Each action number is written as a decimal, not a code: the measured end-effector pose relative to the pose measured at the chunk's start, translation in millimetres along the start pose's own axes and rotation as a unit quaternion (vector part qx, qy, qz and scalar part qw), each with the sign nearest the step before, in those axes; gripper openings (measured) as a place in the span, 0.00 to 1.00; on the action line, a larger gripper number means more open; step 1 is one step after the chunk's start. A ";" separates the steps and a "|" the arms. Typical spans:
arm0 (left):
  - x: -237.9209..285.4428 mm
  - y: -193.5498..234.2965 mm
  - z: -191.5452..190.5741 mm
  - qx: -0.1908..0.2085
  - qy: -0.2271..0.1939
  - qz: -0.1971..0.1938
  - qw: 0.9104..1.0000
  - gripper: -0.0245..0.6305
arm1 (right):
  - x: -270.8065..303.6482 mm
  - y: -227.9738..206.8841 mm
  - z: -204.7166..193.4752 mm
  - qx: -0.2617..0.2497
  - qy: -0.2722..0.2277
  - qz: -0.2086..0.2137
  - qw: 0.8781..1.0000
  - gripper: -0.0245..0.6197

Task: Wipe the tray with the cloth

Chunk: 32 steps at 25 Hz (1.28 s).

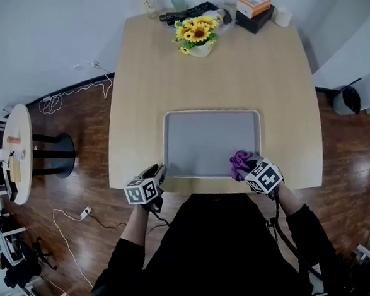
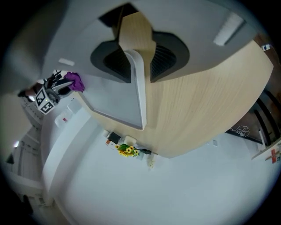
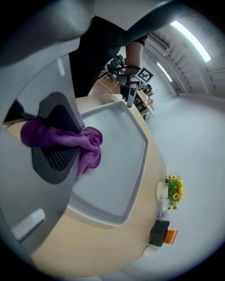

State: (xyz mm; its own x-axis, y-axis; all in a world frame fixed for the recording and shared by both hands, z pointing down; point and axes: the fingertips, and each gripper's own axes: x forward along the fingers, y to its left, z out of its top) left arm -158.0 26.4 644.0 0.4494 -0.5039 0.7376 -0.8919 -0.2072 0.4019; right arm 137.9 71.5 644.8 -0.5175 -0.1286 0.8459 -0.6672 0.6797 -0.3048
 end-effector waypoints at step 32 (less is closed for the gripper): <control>28.9 -5.6 -0.8 -0.038 -0.009 0.040 0.998 0.24 | -5.5 -131.4 91.3 -0.073 -0.026 -0.087 0.993 0.17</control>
State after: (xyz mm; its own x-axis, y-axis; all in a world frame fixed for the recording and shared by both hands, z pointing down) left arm -140.0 13.7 663.5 0.3752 -0.5307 0.7600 -0.9184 -0.1020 0.3822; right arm 179.5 -83.1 640.3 -0.4307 -0.2886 0.8551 -0.6668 0.7403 -0.0860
